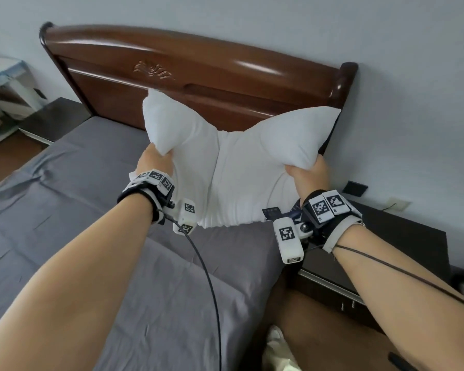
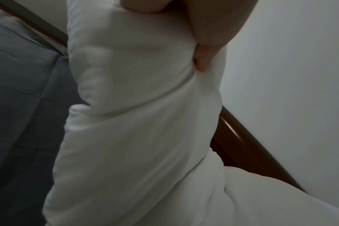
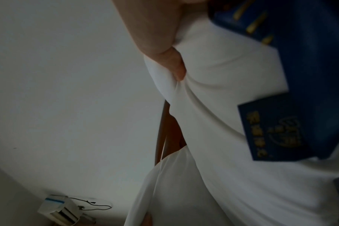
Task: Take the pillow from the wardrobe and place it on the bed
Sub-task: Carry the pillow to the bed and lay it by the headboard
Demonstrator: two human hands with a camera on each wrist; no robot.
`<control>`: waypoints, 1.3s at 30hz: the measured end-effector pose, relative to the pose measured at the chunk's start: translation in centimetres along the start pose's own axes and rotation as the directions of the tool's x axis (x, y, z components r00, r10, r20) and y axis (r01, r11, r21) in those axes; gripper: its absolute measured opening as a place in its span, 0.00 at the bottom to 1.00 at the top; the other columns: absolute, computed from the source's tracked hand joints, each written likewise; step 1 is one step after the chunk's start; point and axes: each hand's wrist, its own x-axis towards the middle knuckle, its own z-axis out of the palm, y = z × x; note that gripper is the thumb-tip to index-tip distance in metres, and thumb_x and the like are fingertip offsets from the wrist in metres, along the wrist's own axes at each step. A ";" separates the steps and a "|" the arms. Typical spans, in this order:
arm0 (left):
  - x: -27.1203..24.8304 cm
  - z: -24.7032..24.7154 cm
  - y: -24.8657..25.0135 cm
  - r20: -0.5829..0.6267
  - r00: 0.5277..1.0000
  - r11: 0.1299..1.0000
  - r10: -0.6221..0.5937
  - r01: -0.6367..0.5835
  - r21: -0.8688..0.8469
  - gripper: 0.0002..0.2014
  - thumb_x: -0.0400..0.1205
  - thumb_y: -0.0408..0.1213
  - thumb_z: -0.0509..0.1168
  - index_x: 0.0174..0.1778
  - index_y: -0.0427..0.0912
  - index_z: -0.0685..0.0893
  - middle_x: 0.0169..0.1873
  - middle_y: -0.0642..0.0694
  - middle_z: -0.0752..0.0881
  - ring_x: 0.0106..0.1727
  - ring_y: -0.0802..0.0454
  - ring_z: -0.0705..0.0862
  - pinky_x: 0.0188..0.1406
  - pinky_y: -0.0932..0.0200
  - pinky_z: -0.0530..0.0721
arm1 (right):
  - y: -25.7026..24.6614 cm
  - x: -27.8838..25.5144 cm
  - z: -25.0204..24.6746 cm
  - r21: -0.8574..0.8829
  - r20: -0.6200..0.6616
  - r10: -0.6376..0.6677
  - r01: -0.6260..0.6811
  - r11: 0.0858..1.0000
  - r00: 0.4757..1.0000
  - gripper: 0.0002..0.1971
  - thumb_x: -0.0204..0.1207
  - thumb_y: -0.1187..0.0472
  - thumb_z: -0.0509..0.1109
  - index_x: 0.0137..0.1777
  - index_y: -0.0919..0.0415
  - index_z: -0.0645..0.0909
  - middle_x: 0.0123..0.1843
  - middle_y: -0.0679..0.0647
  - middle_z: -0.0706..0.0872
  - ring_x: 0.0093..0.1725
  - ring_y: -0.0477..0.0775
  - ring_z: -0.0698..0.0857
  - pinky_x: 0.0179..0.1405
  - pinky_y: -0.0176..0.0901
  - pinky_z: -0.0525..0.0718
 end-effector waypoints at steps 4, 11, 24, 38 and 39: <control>3.2 5.0 -1.0 0.029 0.997 0.997 -0.066 0.064 0.044 0.16 0.83 0.45 0.56 0.55 0.38 0.80 0.54 0.35 0.86 0.55 0.35 0.82 0.48 0.54 0.72 | 3.8 4.7 1.9 -0.029 0.026 0.058 -0.058 0.998 0.998 0.23 0.66 0.56 0.75 0.61 0.60 0.77 0.53 0.53 0.84 0.53 0.59 0.83 0.57 0.54 0.82; 8.4 12.7 -3.7 0.088 0.977 0.970 -0.195 0.179 0.166 0.12 0.82 0.44 0.53 0.38 0.42 0.76 0.44 0.38 0.84 0.52 0.36 0.82 0.57 0.48 0.75 | 11.7 9.8 4.7 -0.036 0.029 0.198 -0.196 0.980 0.980 0.22 0.73 0.60 0.71 0.67 0.61 0.75 0.53 0.51 0.81 0.53 0.54 0.80 0.55 0.44 0.75; 20.4 25.9 -12.5 0.058 0.978 0.967 -0.198 0.186 0.174 0.13 0.84 0.44 0.54 0.48 0.41 0.81 0.44 0.38 0.79 0.46 0.39 0.76 0.48 0.54 0.71 | 27.2 15.9 12.2 0.035 -0.022 0.333 -0.332 0.942 0.943 0.25 0.74 0.63 0.72 0.71 0.59 0.74 0.64 0.54 0.84 0.64 0.55 0.81 0.65 0.46 0.77; 21.6 32.0 -21.9 0.081 0.810 0.780 -0.581 0.526 0.338 0.52 0.66 0.78 0.49 0.82 0.51 0.55 0.79 0.42 0.67 0.78 0.37 0.68 0.77 0.43 0.64 | 34.2 17.7 11.4 -0.098 -0.054 0.522 -0.525 0.845 0.851 0.54 0.60 0.36 0.78 0.82 0.53 0.57 0.78 0.53 0.72 0.76 0.56 0.73 0.78 0.50 0.69; 21.2 32.3 -22.4 0.171 0.789 0.793 -0.590 0.526 0.308 0.53 0.63 0.80 0.47 0.80 0.50 0.61 0.75 0.43 0.71 0.75 0.39 0.72 0.71 0.44 0.71 | 34.1 17.7 11.5 -0.058 -0.035 0.525 -0.527 0.848 0.850 0.53 0.62 0.38 0.78 0.83 0.54 0.55 0.79 0.51 0.72 0.77 0.53 0.73 0.79 0.46 0.68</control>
